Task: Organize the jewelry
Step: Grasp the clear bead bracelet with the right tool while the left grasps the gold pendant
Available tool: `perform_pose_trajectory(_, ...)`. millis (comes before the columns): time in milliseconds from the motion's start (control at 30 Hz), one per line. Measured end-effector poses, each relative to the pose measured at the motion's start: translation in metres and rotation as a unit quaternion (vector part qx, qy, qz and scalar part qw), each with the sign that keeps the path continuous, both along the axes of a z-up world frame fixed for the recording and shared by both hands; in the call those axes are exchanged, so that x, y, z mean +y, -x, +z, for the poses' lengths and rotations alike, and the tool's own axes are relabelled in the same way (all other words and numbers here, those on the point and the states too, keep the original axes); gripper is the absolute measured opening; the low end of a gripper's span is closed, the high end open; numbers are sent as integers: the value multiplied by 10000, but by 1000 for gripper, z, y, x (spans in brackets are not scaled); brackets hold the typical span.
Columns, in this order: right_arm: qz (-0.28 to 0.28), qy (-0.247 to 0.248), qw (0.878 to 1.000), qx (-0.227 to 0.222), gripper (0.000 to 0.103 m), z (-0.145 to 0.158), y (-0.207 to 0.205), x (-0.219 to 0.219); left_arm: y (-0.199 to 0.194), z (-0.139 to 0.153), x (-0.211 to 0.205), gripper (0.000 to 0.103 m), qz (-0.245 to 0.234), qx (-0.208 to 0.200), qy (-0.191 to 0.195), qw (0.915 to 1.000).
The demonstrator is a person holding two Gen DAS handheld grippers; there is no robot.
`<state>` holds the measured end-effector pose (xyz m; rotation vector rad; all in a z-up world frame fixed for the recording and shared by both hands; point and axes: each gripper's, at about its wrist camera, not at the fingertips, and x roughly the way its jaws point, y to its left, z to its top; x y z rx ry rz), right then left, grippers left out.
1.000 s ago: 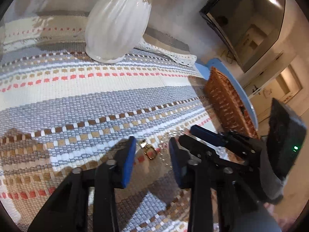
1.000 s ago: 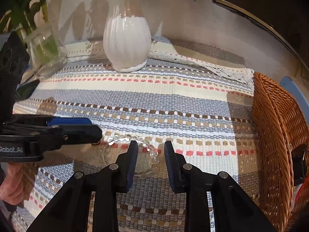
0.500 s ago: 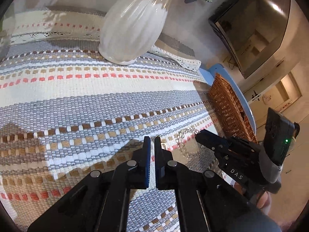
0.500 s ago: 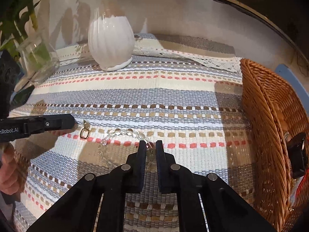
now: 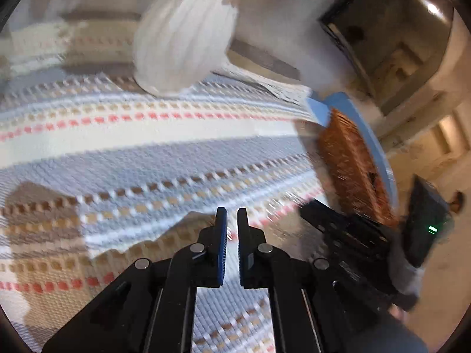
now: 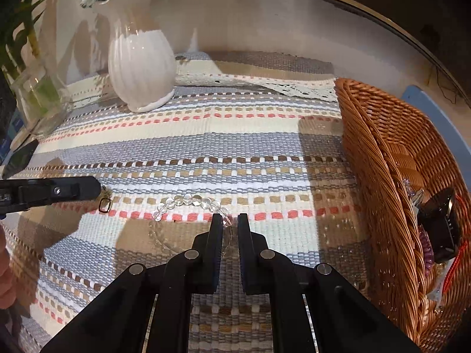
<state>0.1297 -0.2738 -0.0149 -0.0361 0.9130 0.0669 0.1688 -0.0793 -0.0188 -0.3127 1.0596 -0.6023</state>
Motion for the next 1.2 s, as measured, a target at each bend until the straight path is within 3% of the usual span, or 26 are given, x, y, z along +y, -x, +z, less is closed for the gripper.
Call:
perform_pose_trajectory(167, 47, 32, 10000, 0, 10, 0, 2, 0, -4, -13, -8, 3, -39, 271, 126, 9995)
perform_pose_trajectory(500, 79, 47, 10000, 2, 10, 0, 3, 2, -7, -11, -18, 3, -130, 120, -123, 9998)
perform_pose_trajectory(667, 77, 61, 10000, 1, 11, 1, 4, 2, -13, -7, -1, 4, -428, 306, 342, 9980)
perform_pose_trajectory(700, 94, 71, 9999, 2, 11, 0, 3, 3, -12, -4, 1, 5, -453, 241, 335, 9981)
perform_pose_trajectory(833, 132, 100, 9999, -5, 12, 0, 4, 5, -7, 3, 2, 39, -397, -39, -97, 9992)
perform_pose_trajectory(967, 140, 124, 9998, -11, 13, 0, 4, 6, -6, 4, 4, 41, -430, -140, -178, 9988)
perform_pose_trajectory(1100, 146, 128, 9998, -8, 13, 1, 3, 6, -4, -2, 0, 41, -386, -249, -622, 9970)
perform_pose_trajectory(1200, 152, 140, 9998, -10, 13, 0, 3, 5, -1, -3, -6, 40, -352, -449, -711, 9958)
